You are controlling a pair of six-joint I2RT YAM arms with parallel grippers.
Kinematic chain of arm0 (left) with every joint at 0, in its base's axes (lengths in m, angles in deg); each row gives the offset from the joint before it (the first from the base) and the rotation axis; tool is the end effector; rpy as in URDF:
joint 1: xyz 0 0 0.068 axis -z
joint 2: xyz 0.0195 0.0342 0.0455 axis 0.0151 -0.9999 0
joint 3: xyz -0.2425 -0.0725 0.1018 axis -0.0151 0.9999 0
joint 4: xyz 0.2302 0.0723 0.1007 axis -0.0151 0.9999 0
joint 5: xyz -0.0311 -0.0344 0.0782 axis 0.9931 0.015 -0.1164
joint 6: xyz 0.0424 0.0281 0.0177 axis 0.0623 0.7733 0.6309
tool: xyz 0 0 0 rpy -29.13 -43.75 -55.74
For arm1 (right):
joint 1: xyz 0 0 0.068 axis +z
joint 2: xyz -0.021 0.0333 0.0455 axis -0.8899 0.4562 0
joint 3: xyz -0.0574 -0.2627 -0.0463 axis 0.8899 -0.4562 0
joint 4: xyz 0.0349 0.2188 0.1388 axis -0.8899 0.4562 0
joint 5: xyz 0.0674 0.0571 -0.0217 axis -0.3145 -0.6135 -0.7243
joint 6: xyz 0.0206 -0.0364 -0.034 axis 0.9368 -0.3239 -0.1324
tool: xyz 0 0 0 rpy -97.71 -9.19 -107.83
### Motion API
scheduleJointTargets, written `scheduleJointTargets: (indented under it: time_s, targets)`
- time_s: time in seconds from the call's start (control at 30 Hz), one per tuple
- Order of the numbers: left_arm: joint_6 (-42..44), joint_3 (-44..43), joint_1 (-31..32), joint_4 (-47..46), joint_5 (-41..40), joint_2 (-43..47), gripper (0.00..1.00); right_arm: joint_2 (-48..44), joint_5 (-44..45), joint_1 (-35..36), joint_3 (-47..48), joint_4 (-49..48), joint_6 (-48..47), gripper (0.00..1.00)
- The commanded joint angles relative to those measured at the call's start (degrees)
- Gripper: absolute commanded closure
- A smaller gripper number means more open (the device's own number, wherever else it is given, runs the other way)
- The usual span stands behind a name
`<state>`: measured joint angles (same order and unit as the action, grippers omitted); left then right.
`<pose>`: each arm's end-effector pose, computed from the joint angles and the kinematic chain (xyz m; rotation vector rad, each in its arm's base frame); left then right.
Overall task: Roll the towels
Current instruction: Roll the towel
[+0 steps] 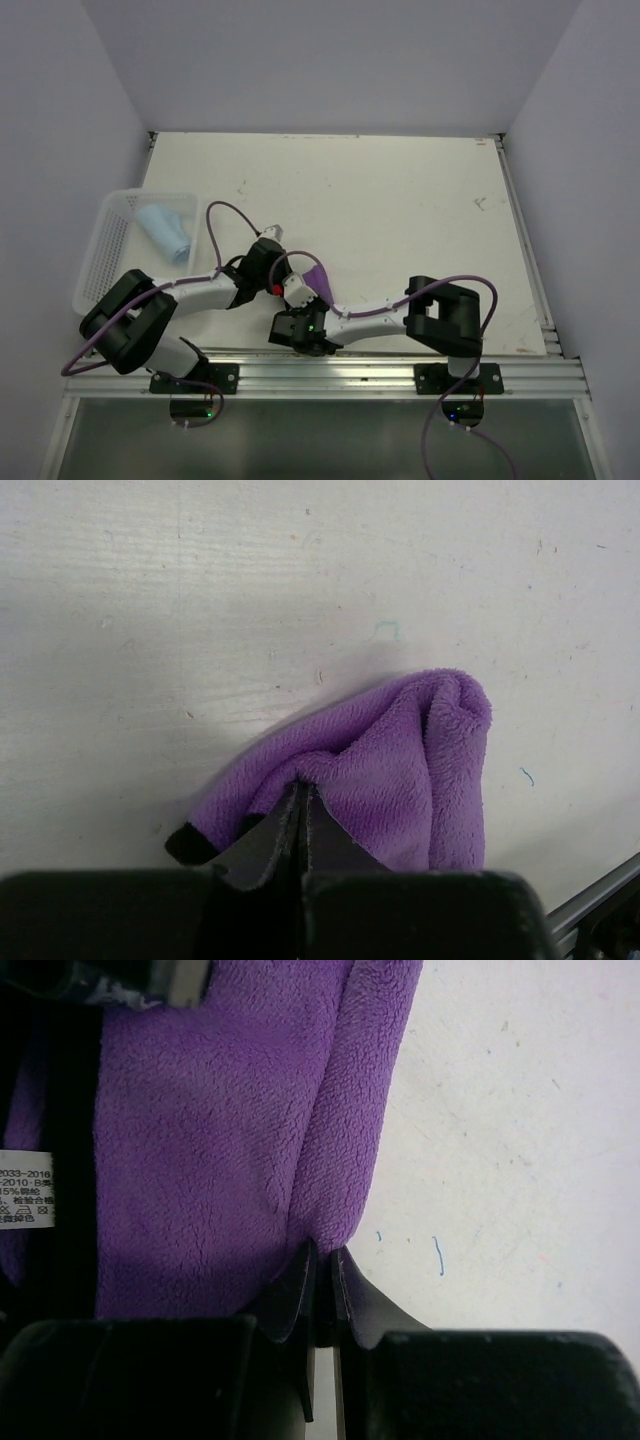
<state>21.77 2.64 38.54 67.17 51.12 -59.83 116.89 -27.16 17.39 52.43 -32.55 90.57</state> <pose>0.2036 -0.1577 0.1375 -0.2622 2.4937 -0.7042 0.0846 0.3268 0.1431 -0.7432 2.1081 -0.3459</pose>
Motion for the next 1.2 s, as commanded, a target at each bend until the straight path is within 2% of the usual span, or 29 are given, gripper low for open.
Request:
scheduleJointTargets:
  time_s: [0.0, 0.27, 0.67, 0.93, 1.17]
  targets:
    - [1.83, -0.34, -0.14, 0.22, -4.51, -0.65, 1.00, 4.02, 4.83, 1.23, 5.18, 8.61, -0.16, 1.00]
    - [3.15, -0.43, -0.14, 0.40, -5.39, 0.23, 1.00, 11.66, 6.59, 3.07, 11.25, 13.81, -2.97, 1.00]
    - [5.26, -1.31, -0.49, 0.04, -5.22, 0.06, 1.00, 16.94, 6.50, 6.41, 15.12, 14.96, -7.98, 1.00]
    - [6.05, -1.57, -0.76, 0.57, -4.69, 0.50, 1.00, 23.53, 3.69, 6.59, 19.17, 17.07, -10.52, 1.00]
    - [7.46, -2.72, -0.76, 3.29, -5.48, 3.21, 0.98, 25.64, 1.06, 6.33, 19.96, 16.37, -11.15, 1.00]
